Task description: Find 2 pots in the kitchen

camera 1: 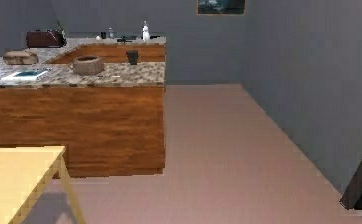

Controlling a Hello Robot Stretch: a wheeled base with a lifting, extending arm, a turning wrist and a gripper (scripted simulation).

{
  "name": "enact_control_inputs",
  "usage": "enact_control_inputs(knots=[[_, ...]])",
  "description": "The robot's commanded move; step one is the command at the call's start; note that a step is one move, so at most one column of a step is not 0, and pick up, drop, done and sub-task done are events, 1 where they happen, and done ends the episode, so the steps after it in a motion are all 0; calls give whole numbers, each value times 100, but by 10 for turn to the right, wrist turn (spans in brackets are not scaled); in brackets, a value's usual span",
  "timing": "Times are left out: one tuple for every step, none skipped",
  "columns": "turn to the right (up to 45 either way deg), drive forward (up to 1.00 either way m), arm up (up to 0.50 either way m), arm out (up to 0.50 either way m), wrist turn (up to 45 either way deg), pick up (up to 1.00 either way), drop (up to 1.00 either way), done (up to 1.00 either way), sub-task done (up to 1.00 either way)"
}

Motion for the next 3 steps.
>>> enact_control_inputs(knots=[[0, 95, 0, 0, 0, 0, 0, 0, 0], [-420, 0, 0, 0, 0, 0, 0, 0, 0], [0, 0, 0, 0, 0, 0, 0, 100, 0]])
